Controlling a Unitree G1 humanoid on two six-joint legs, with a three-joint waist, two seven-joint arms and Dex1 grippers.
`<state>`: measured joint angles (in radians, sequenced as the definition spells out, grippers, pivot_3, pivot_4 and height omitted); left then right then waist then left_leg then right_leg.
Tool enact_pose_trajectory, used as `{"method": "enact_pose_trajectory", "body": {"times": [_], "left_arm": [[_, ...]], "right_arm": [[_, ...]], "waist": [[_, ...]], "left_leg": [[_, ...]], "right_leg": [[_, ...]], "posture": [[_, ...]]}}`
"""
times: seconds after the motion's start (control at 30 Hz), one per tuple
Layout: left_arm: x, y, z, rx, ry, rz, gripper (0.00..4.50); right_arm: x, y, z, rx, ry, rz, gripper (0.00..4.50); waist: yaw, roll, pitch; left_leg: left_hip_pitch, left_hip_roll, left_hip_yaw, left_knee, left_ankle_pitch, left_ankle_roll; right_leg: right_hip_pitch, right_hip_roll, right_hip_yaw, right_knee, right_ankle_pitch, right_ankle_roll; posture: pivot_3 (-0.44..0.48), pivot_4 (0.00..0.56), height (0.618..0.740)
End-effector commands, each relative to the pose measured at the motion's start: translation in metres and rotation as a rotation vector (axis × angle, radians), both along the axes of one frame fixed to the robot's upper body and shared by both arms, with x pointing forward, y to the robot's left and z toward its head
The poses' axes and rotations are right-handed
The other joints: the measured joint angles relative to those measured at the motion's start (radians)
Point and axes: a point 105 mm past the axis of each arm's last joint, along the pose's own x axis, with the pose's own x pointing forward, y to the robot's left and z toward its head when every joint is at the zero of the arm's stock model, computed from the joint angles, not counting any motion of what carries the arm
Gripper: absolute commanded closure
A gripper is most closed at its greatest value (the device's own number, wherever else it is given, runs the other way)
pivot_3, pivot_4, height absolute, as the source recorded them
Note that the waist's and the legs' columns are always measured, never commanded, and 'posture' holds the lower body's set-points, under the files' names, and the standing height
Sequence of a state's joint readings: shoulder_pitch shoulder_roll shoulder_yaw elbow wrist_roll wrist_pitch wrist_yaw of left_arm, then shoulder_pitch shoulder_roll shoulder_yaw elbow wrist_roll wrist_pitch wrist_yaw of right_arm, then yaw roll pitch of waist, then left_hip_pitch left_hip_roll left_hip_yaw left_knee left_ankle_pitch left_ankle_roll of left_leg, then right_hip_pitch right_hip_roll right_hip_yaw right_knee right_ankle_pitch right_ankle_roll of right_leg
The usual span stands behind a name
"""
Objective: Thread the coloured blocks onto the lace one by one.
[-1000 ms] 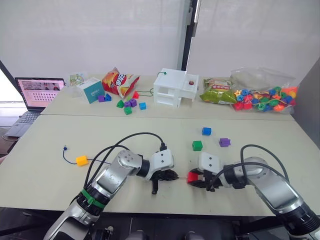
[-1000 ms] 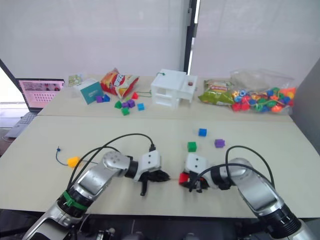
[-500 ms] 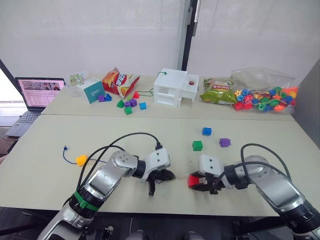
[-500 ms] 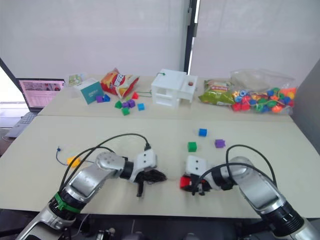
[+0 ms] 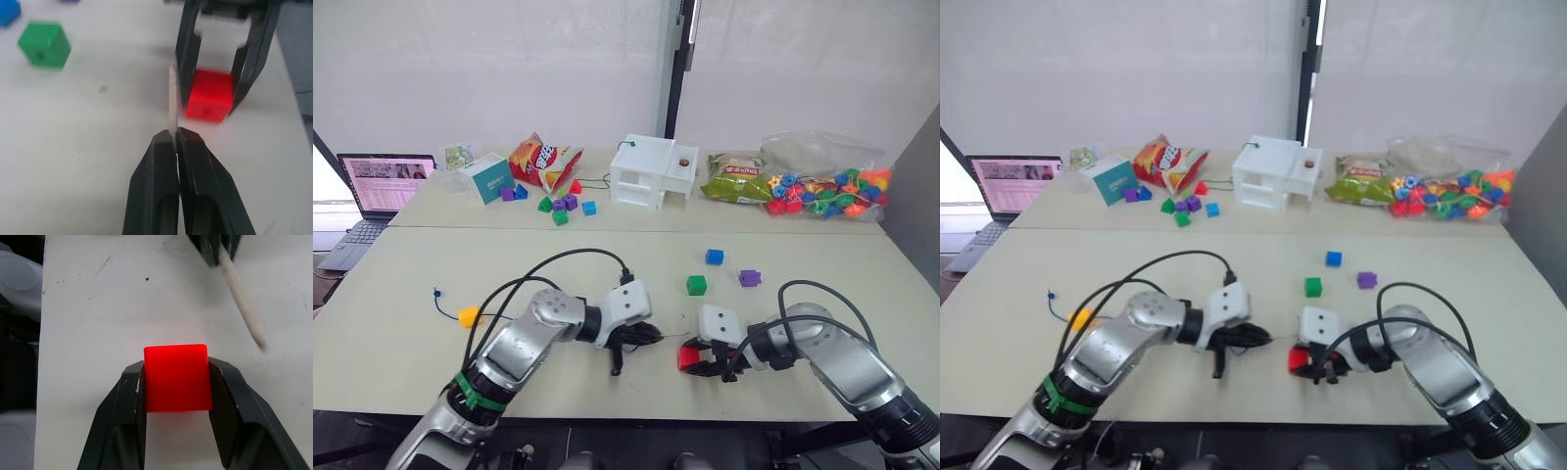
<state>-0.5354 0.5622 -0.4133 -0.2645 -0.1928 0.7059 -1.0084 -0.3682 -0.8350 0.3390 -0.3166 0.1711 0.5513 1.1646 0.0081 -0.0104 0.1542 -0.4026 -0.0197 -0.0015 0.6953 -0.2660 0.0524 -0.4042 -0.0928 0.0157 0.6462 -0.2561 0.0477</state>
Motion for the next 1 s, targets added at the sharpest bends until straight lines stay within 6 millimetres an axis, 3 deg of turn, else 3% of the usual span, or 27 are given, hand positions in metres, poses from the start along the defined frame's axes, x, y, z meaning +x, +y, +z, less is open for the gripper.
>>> {"method": "enact_pose_trajectory", "body": {"times": [0.03,0.27,0.5,0.73,1.0], "left_arm": [[-0.009,-0.001,0.009,0.007,0.004,-0.037,4.48],[-0.029,-0.005,0.004,0.072,0.120,-0.107,4.48],[-0.026,-0.010,0.013,0.102,0.196,-0.082,4.48],[-0.022,-0.005,0.005,0.235,0.227,-0.068,4.48],[-0.017,-0.020,0.008,0.188,0.225,-0.055,4.48]], "right_arm": [[-0.003,-0.005,-0.008,-0.025,0.044,0.001,3.32],[-0.003,0.001,-0.006,-0.016,0.039,0.026,3.32],[-0.008,0.004,-0.005,-0.018,0.046,0.065,3.32],[-0.010,0.007,-0.006,-0.020,0.041,0.089,3.32],[-0.013,0.010,-0.007,-0.018,0.042,0.091,3.32]], "waist": [[0.003,0.000,0.000],[0.003,-0.001,0.000],[0.002,-0.001,0.000],[0.002,-0.001,0.000],[0.002,-0.001,0.000]], "left_leg": [[0.000,0.000,0.000,0.000,0.000,0.000],[0.000,0.000,0.000,0.000,0.000,0.000],[0.000,0.000,0.000,0.001,0.000,0.000],[0.000,0.000,0.000,0.000,0.000,0.000],[-0.001,0.000,0.000,0.001,0.000,0.000]], "right_leg": [[0.000,0.000,0.000,0.000,0.000,0.000],[0.000,0.000,0.000,0.000,0.000,0.000],[0.000,0.000,0.000,0.001,0.000,0.000],[0.000,0.001,0.000,0.000,0.000,0.000],[0.000,0.001,0.000,0.000,0.000,0.000]], "posture": [[0.000,0.150,0.740],[0.000,0.150,0.740],[0.000,0.150,0.740],[0.000,0.150,0.740],[0.000,0.150,0.740]]}}
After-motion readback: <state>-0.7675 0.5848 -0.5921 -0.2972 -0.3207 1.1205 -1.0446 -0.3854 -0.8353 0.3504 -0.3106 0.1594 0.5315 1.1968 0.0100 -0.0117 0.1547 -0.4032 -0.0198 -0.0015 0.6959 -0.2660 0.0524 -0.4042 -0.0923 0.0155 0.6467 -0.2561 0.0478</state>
